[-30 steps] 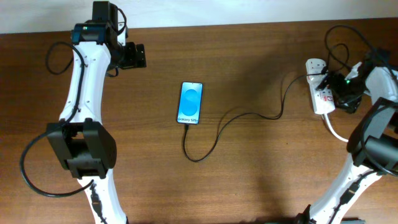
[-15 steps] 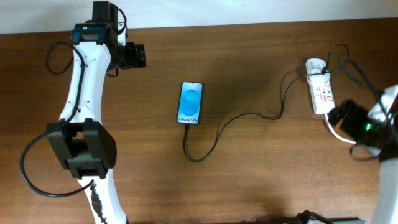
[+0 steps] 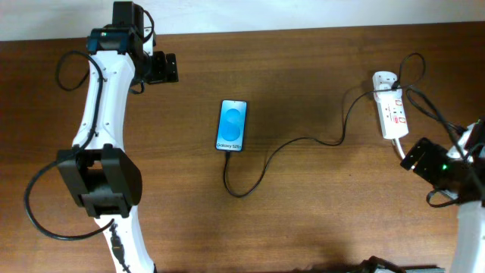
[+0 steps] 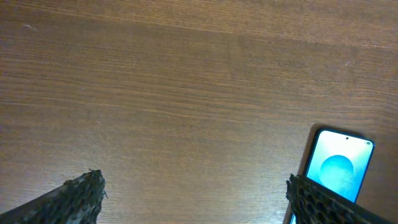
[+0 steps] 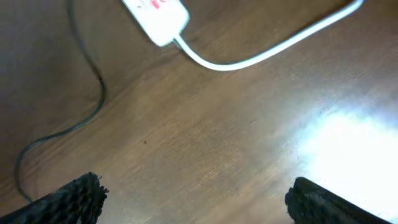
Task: Plug charger to phone and switch on socket
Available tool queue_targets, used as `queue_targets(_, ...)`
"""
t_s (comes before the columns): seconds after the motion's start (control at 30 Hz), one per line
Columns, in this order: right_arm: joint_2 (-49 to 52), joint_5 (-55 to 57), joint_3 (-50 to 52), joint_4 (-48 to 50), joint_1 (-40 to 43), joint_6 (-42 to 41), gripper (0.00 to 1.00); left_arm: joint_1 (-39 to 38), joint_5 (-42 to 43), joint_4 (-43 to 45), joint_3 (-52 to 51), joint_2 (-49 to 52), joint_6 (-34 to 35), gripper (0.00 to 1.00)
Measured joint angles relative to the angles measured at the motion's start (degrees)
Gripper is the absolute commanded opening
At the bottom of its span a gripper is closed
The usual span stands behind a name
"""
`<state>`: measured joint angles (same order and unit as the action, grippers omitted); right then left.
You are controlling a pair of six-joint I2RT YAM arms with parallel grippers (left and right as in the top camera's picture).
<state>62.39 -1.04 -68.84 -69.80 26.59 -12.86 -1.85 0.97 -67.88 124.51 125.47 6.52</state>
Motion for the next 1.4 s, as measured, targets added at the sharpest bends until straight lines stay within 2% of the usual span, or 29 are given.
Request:
queue_targets(0.1, -9.62, 1.88, 4.17, 10.75, -11.89, 0.02, 0.98, 0.0, -0.13, 0.0, 0.0, 0.0, 0.0, 0.99)
queue_targets(0.13, -16.28, 3.04, 8.2, 15.45, -20.2, 0.09, 0.98, 0.0, -0.26, 0.07, 0.0, 0.0, 0.02, 0.99)
queue_targets(0.23, -28.79, 4.55, 19.34, 21.84, -28.44, 0.24, 0.98, 0.0, -0.39, 0.11, 0.0, 0.0, 0.0, 0.99)
queue_targets(0.33, -40.61, 5.18, 32.61, 29.94, -29.66, 0.48, 0.98, 0.0, -0.39, 0.09, 0.0, 0.04, 0.0, 0.99)
queue_targets(0.53, -55.71, 3.87, 53.88, 51.63, -29.7, 4.35, 0.98, 0.0, -0.39, 0.0, 0.0, 0.09, 0.02, 0.99)
queue_targets(0.63, -59.25, 3.54, 60.15, 59.08, -29.81, 4.55, 0.98, 0.0, -0.37, -0.04, 0.0, 0.11, 0.02, 0.99)
queue_targets(0.7, -61.16, 3.56, 62.6, 60.33, -29.86, 4.68, 0.98, 0.0, -0.39, -0.02, 0.0, 0.11, 0.0, 0.99)
queue_targets(0.8, -61.48, 3.54, 64.7, 62.69, -29.86, 4.76, 0.98, 0.0, -0.39, -0.02, 0.0, 0.11, 0.0, 0.99)
queue_targets(0.9, -61.55, 3.54, 67.69, 69.81, -29.86, 5.99, 0.98, 0.0, -0.39, -0.02, 0.0, 0.11, 0.0, 1.0)
queue_targets(1.0, -61.57, 3.54, 68.06, 70.03, -29.86, 8.11, 0.98, 0.0, -0.39, -0.02, 0.0, 0.11, 0.02, 0.99)
queue_targets(1.1, -61.61, 3.28, 68.22, 65.9, -29.86, 8.81, 0.98, 0.0, -0.39, -0.02, 0.0, 0.11, 0.02, 0.99)
queue_targets(1.4, -61.59, 2.47, 68.22, 65.64, -29.86, 9.01, 0.98, 0.0, -0.39, -0.02, 0.0, 0.11, 0.0, 0.99)
